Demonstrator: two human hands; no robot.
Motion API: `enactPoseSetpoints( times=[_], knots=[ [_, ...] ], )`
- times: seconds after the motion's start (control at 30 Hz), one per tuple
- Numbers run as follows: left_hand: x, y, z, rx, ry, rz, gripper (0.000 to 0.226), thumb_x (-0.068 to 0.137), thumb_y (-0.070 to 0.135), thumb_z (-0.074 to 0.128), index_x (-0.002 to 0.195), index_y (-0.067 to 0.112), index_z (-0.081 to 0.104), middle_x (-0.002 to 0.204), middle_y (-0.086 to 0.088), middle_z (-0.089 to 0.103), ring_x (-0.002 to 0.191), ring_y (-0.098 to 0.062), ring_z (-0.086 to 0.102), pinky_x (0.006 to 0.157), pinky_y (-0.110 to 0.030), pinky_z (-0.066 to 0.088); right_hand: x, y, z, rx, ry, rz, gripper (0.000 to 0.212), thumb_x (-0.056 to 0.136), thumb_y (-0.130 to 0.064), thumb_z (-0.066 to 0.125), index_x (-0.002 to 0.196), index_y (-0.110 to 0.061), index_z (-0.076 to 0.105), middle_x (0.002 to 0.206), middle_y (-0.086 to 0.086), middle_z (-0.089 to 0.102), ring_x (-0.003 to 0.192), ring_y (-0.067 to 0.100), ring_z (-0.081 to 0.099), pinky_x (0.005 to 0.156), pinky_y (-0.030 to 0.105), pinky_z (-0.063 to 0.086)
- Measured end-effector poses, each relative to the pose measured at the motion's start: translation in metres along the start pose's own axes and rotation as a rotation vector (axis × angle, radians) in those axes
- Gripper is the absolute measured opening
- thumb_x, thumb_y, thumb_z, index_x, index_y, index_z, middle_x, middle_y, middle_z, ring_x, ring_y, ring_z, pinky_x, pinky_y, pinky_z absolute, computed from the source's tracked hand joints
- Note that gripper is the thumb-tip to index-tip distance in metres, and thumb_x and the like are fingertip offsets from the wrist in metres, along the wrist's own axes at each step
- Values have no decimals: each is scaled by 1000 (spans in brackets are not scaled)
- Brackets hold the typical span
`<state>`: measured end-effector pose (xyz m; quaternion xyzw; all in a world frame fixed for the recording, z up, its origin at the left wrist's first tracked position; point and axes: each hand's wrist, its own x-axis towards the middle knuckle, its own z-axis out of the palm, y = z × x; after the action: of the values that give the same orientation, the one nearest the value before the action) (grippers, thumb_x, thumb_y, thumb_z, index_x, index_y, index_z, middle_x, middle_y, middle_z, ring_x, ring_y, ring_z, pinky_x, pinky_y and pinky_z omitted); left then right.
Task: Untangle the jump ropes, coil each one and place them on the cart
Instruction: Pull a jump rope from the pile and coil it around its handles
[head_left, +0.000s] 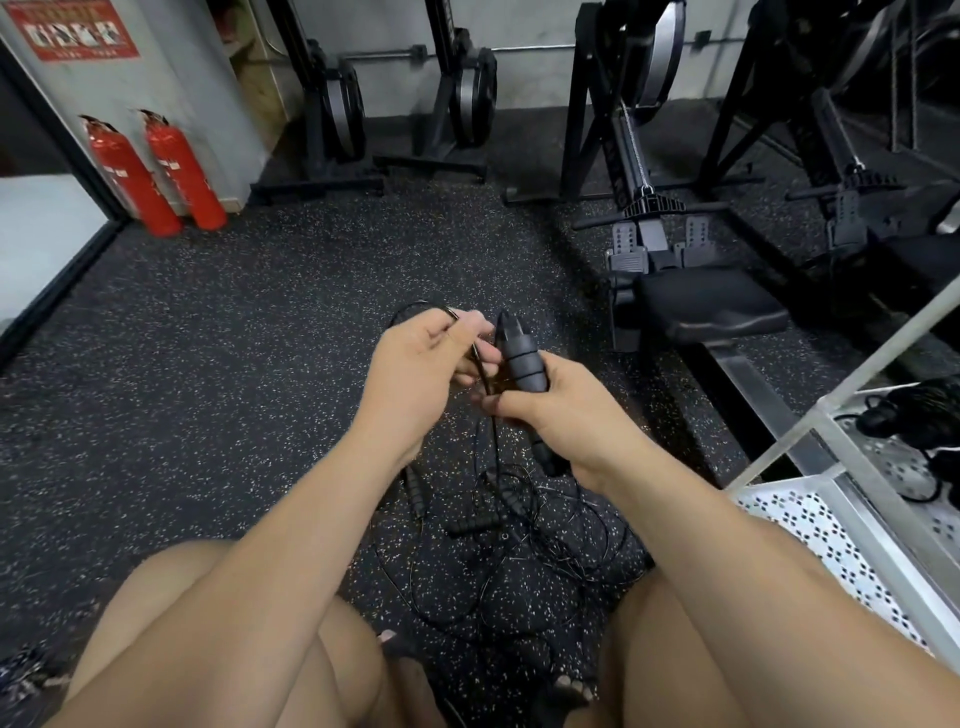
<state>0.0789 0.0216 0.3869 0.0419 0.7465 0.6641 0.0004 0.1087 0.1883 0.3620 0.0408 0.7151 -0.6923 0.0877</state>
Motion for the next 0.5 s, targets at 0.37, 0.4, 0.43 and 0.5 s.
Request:
enactPoseSetpoints(
  times=[0.37,0.4,0.43,0.5],
  knots=[
    [9,-14,-18,-91,-14,-195,49,111,54,49,118,12,73,113,-12,80,101,-28,78,88,-45,61,-10,-5,15,1,48,-95,24,86,-9,89,102,-19,73,94,6,80,99,39,79,90,54,65],
    [7,-17,-16,-86,-60,-246,54,111,57,44,119,11,72,115,-14,80,101,-29,78,89,-44,62,-12,-8,13,21,58,-107,24,89,-5,87,104,-16,72,92,5,79,95,35,80,85,49,66],
    [3,-19,-12,-57,-106,-287,56,113,58,40,119,13,73,115,-15,80,99,-28,77,88,-43,63,-13,-12,11,44,69,-118,24,89,-2,86,106,-13,72,91,5,78,92,31,81,80,44,65],
    [-7,-27,-6,51,-225,-319,47,115,49,39,120,20,74,112,-8,81,104,-26,77,96,-45,61,-14,-19,6,105,94,-124,26,90,0,85,110,-5,69,97,13,79,88,26,81,74,37,64]
  ],
)
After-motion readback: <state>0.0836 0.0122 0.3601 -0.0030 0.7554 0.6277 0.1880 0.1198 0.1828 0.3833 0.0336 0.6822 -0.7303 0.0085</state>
